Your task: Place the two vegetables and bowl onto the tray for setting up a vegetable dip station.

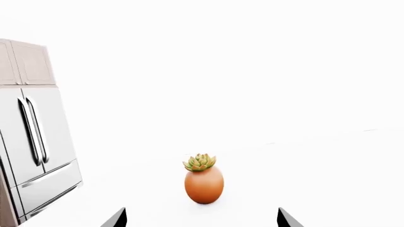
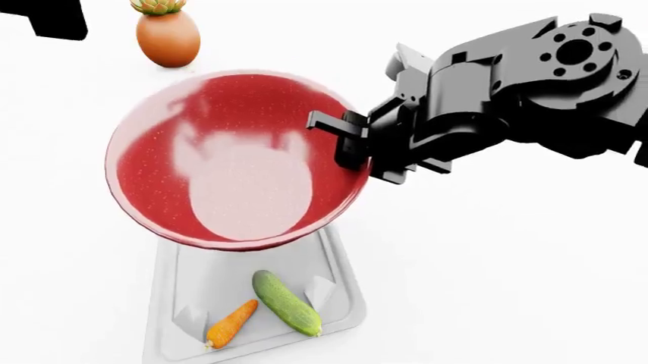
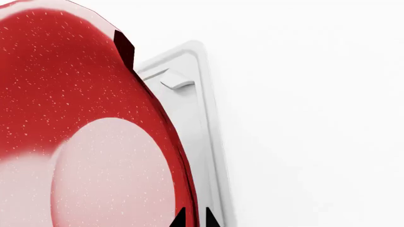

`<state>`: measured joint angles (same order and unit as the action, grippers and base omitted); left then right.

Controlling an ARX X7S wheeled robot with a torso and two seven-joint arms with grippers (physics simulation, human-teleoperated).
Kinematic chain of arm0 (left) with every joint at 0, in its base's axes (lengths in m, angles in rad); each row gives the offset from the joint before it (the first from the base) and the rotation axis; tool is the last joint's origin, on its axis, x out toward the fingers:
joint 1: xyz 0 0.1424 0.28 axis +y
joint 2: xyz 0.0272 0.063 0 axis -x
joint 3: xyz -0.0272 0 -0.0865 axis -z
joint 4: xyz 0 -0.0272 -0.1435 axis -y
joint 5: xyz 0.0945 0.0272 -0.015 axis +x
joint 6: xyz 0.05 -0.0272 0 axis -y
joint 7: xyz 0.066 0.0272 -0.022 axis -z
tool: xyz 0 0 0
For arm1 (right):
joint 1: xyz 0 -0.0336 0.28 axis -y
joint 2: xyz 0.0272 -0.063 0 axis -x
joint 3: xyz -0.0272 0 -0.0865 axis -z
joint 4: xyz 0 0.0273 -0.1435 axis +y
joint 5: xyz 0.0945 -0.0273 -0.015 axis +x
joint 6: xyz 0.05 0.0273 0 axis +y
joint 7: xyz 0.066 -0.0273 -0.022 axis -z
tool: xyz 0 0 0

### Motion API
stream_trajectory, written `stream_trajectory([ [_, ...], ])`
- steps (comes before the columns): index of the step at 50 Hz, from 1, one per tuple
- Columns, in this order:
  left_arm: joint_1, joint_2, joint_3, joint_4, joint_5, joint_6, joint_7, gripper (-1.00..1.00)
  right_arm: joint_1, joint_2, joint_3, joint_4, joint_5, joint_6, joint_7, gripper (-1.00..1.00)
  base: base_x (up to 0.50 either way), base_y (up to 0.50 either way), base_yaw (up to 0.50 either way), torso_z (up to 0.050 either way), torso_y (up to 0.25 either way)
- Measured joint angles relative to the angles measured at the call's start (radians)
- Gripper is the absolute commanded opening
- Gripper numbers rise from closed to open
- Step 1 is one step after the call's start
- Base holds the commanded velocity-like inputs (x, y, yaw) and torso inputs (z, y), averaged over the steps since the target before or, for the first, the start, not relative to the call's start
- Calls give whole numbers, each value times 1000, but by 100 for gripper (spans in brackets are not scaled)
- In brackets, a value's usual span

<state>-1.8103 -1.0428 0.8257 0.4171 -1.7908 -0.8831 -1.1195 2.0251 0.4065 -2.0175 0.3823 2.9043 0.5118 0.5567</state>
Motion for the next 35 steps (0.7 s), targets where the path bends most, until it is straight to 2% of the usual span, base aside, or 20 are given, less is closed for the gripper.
stream_trajectory([
  [35,38,-40,-16,16,4,25,4,100,-90,-53,15,73,-64,54,-59,-100,0,0,0,0,0],
])
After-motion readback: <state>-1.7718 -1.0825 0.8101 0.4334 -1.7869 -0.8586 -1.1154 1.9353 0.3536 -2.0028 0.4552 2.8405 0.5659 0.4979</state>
